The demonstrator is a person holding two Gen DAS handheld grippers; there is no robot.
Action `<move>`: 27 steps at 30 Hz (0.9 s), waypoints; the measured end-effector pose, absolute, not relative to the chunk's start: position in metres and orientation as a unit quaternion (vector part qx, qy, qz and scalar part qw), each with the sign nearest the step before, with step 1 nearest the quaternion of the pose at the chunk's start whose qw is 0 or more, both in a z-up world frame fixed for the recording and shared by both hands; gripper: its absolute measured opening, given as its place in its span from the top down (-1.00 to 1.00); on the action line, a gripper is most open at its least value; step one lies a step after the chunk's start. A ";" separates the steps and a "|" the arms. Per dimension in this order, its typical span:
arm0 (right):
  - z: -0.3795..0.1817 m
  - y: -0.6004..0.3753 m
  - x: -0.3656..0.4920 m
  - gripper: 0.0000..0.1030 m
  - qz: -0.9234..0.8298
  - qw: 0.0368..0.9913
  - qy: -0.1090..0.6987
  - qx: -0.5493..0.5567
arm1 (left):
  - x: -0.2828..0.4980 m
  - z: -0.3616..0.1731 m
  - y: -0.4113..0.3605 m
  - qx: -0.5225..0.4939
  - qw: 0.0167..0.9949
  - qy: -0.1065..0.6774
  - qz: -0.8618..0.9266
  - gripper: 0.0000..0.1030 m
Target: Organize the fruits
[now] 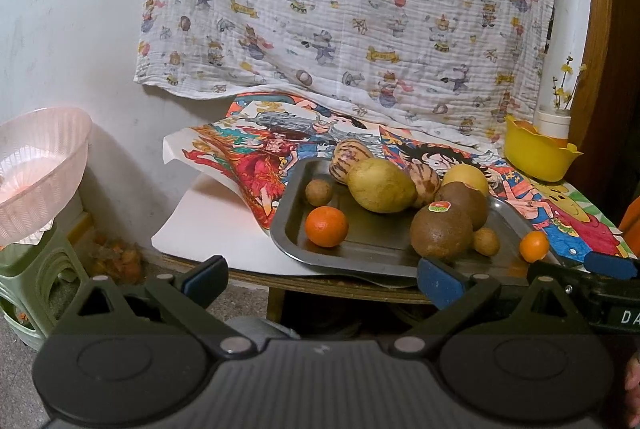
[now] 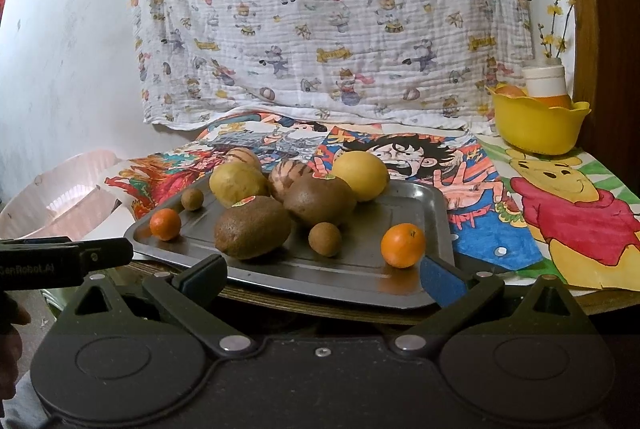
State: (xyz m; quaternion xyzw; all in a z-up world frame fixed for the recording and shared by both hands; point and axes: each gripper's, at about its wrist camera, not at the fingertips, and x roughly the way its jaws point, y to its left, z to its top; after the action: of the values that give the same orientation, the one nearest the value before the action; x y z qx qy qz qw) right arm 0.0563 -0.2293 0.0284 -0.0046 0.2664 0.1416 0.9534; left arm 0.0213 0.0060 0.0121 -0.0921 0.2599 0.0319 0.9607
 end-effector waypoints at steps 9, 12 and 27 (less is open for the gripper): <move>0.028 -0.229 0.056 -0.99 0.142 0.953 0.267 -0.005 | 0.021 0.012 0.006 -0.092 0.960 0.261 0.032 -0.99; 0.028 -0.229 0.056 -0.99 0.142 0.953 0.267 -0.005 | 0.020 0.012 0.006 -0.092 0.961 0.260 0.032 -0.99; 0.025 -0.229 0.055 -0.99 0.147 0.951 0.271 -0.009 | 0.020 0.008 0.006 -0.098 0.954 0.279 0.037 -0.99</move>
State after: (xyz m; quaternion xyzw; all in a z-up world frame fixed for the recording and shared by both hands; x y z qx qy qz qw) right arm 0.0547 -0.2291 0.0252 -0.0093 0.2710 0.1468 0.9513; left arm 0.0204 0.0058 0.0082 -0.0981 0.2795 0.0368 0.9544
